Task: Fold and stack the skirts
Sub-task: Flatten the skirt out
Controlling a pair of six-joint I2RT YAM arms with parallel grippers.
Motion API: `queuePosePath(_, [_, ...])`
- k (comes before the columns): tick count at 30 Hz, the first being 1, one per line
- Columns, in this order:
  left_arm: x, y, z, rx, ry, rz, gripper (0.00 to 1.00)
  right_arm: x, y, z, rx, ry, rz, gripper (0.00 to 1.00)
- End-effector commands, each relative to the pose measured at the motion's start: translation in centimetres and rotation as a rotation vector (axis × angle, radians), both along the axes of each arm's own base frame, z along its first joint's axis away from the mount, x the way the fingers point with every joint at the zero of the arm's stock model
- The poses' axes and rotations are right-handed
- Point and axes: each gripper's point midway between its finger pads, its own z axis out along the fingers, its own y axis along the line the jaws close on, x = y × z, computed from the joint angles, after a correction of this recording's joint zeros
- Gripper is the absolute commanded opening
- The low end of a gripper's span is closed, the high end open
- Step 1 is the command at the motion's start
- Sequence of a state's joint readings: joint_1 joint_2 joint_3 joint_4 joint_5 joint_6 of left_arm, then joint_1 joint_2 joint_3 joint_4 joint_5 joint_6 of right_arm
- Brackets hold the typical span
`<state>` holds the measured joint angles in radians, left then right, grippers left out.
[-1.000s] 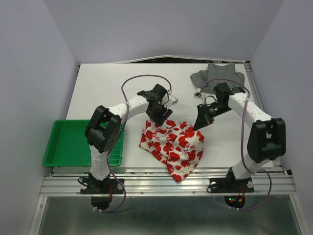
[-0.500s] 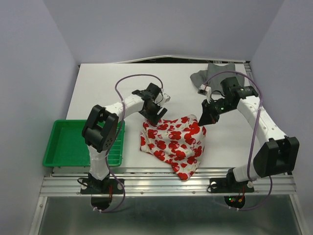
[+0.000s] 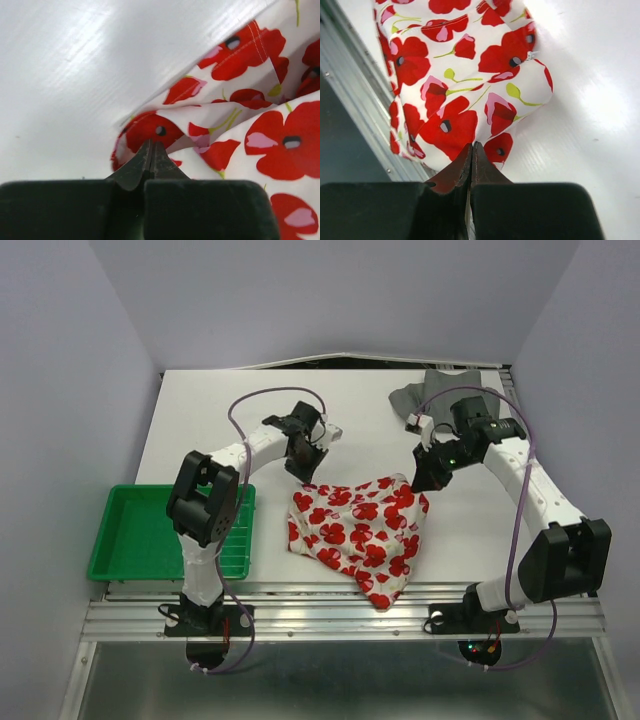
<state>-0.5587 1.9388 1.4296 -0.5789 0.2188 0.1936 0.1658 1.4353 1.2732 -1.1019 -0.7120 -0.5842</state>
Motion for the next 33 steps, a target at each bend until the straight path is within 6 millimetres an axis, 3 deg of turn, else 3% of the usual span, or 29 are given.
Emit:
queuePosePath(1, [4.2,0.2,5.8,-0.121,-0.110,0.037,0.00,5.0,-0.8,1.9,-0.062,-0.213,-0.121,0.01])
queuePosePath(4, [7.0,0.7,10.9,-0.182,-0.249,0.066,0.00,8.5,-1.4,3.9,-0.087,-0.339,-0.200,0.01])
queuePosePath(5, [8.0,0.7,13.6,-0.207,-0.320,0.064,0.00,9.4,-1.5,4.7,-0.086,-0.370,-0.218,0.01])
queuePosePath(9, [9.8,1.3,19.5,-0.234,-0.491,0.077,0.00,13.2,-1.8,8.8,-0.084,-0.541,-0.282,0.01])
queuePosePath(11, [9.9,1.4,20.5,-0.241,-0.524,0.073,0.00,14.1,-2.1,10.5,-0.077,-0.596,-0.284,0.01])
queuePosePath(13, [9.4,1.4,19.4,-0.227,-0.477,0.067,0.04,14.0,-1.6,10.9,-0.058,-0.598,-0.245,0.01])
queuePosePath(14, [9.0,1.3,18.5,-0.223,-0.440,0.066,0.29,13.6,-1.5,10.8,-0.063,-0.577,-0.223,0.01])
queuePosePath(15, [8.2,1.1,16.4,-0.223,-0.372,0.063,0.43,13.4,-1.2,10.0,-0.060,-0.544,-0.203,0.01])
queuePosePath(16, [7.8,0.9,15.7,-0.233,-0.348,0.064,0.62,13.0,-1.2,9.4,-0.066,-0.519,-0.187,0.01])
queuePosePath(18, [6.9,0.5,13.3,-0.256,-0.290,0.055,0.74,12.7,-1.2,8.2,-0.074,-0.494,-0.174,0.01])
queuePosePath(20, [6.1,-0.5,12.3,-0.312,-0.245,0.044,0.86,12.3,-1.2,8.1,-0.074,-0.516,-0.156,0.01])
queuePosePath(22, [6.2,-2.2,10.2,-0.394,-0.194,0.049,0.87,11.0,-1.3,7.7,-0.083,-0.540,-0.104,0.01])
queuePosePath(26, [5.8,-3.6,7.7,-0.441,-0.092,0.061,0.87,10.1,-1.6,7.2,-0.102,-0.538,-0.071,0.01])
queuePosePath(33, [5.0,-4.5,3.5,-0.468,0.046,0.125,0.82,9.0,-1.9,7.0,-0.112,-0.538,-0.066,0.01])
